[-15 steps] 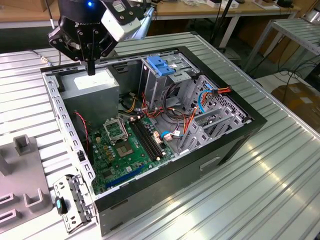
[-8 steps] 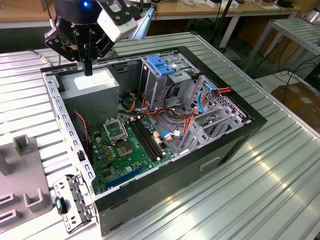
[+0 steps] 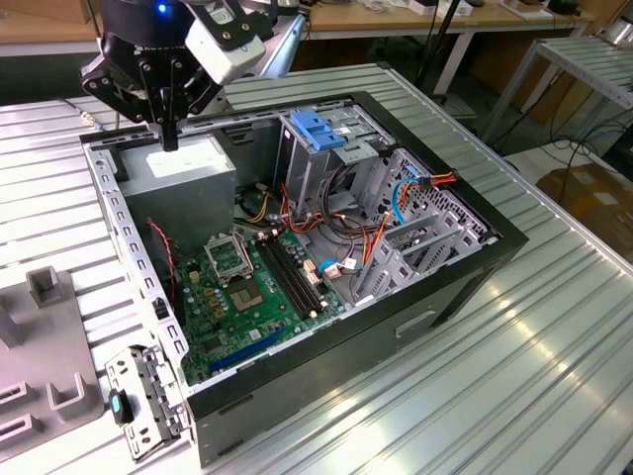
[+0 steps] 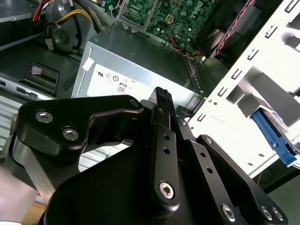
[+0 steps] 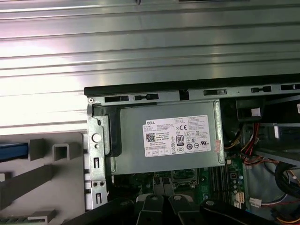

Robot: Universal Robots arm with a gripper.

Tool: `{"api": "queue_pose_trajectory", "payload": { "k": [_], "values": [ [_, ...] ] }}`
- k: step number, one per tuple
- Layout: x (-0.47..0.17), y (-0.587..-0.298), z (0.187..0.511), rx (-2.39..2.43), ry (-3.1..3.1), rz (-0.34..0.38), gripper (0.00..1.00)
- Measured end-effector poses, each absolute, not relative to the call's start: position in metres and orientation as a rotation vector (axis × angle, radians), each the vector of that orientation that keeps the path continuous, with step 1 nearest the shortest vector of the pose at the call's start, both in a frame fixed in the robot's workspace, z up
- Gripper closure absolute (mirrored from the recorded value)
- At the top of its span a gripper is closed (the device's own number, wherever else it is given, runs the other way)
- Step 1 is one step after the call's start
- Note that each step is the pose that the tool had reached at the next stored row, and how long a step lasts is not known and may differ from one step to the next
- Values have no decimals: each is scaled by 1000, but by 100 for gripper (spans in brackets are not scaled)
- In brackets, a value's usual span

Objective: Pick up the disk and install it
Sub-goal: 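Reach for the disk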

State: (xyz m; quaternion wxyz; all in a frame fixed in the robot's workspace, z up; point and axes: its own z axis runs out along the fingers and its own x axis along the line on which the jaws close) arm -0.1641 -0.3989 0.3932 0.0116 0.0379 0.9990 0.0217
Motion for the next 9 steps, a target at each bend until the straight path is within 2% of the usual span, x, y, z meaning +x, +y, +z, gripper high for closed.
{"api": "queue_pose_trajectory", "payload": {
  "k": [9],
  "values": [
    [-169, -399, 393, 118, 3116, 68, 89]
  ]
}}
